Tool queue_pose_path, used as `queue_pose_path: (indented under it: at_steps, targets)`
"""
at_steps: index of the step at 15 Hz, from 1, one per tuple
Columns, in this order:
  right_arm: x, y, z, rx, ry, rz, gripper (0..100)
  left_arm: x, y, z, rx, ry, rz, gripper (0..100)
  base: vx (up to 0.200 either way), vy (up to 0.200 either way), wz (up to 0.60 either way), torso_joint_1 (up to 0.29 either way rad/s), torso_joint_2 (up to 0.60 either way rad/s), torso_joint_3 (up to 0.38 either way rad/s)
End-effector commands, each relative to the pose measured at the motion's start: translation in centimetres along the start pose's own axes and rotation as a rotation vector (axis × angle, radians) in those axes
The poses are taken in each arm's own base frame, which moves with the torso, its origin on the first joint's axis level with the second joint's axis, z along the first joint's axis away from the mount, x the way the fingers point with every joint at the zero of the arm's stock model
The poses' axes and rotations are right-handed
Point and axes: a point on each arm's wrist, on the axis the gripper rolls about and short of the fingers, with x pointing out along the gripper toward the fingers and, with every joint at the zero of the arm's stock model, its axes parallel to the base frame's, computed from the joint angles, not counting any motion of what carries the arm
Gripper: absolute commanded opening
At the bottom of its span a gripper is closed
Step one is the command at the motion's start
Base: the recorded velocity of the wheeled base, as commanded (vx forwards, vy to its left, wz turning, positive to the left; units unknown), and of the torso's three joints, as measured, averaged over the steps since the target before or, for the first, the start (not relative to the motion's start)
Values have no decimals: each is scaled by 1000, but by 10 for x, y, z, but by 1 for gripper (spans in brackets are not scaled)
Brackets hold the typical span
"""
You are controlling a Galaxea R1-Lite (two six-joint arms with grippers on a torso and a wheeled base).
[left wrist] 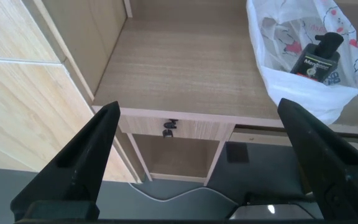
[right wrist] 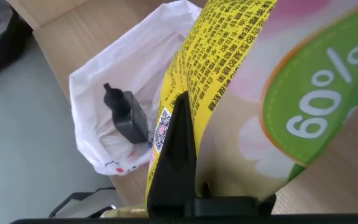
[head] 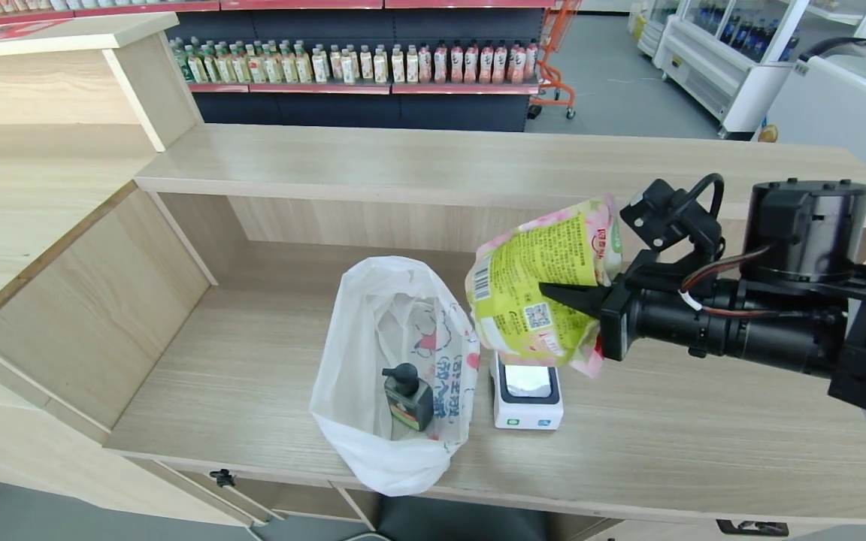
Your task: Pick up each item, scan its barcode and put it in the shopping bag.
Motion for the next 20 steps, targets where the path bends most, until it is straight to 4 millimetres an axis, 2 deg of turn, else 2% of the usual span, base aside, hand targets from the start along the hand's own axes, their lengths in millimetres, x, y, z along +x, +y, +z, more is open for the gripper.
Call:
queue_pose_path:
  at_steps: [1,4,9,13,20]
  targets:
    - [22,-23,-21,27,45,-17,0,0,0,0,0,0,-1,100,0,0,0,0,0,0]
    - [39,-36,-37,57,61,46,0,0,0,0,0,0,-1,100,0,0,0,0,0,0]
    - [77,-36,-41,88,-12,168,0,0,0,0,-6,0,-1,100,0,0,0,0,0,0]
    - [91,-21,-53,107,15,244,0,0,0,0,-6,0,-1,100,0,0,0,0,0,0]
    - [111,-22,-84,101,70,256,0,0,0,0,-6,0,-1,100,0,0,0,0,0,0]
